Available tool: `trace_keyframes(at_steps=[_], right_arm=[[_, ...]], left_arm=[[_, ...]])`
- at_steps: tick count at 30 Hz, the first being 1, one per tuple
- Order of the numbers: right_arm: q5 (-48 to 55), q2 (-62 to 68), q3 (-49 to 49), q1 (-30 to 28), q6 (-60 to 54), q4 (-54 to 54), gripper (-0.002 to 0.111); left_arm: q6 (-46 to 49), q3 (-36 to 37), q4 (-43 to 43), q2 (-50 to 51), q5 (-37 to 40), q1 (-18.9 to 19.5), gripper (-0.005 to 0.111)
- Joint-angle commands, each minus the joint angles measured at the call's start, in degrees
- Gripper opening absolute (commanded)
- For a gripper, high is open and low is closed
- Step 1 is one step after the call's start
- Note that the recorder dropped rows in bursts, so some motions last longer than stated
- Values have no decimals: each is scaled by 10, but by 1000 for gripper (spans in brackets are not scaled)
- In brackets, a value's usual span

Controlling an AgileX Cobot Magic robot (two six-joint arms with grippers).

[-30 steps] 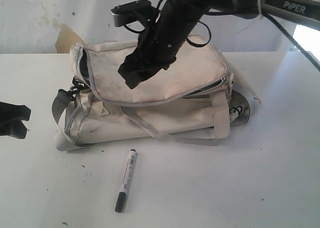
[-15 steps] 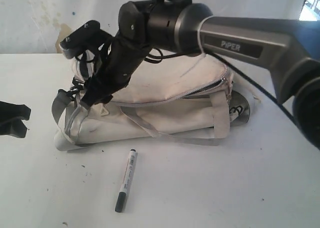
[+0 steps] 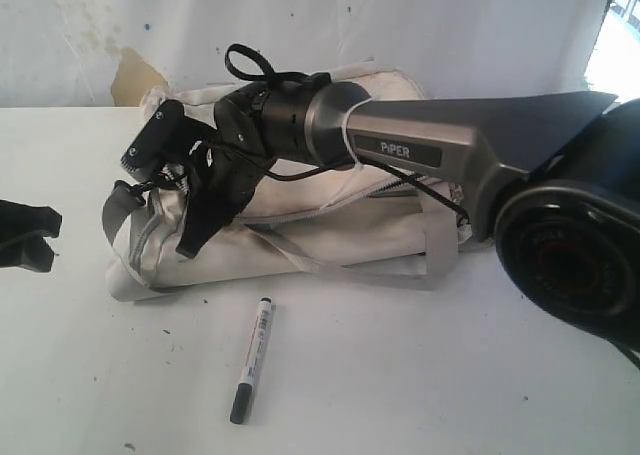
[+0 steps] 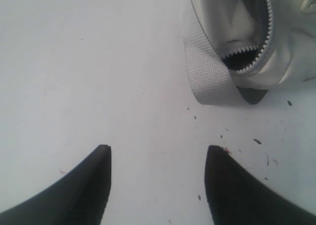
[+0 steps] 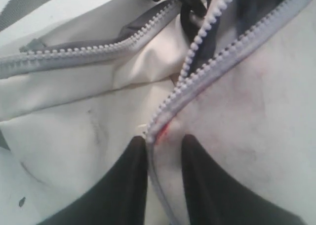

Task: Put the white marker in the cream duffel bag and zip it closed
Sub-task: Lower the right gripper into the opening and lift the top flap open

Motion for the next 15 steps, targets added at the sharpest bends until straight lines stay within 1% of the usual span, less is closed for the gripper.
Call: trace_keyframes(at_steps=[1,7,9,11,14,15], right_arm=[[-10,-2,0,0,1,-12,0],[-8,-17,0,0,3,-40,0],[-3,-22,0,0,43,-38,10],[1,-22,-1,0,108,-38,29],[6,-22,-1,1,151,-40,72],[6,-21,-1,2,153,-40,80]], left_arm=[[2,3,4,-6,-6,0,59],[2,3,4,-6,-10,0,59],[1,3,4,-6,-11,0,59],[1,3,2,-6,-11,0,59],[1,3,0,-6,-11,0,59],[1,3,-2,-6,-11,0,59]])
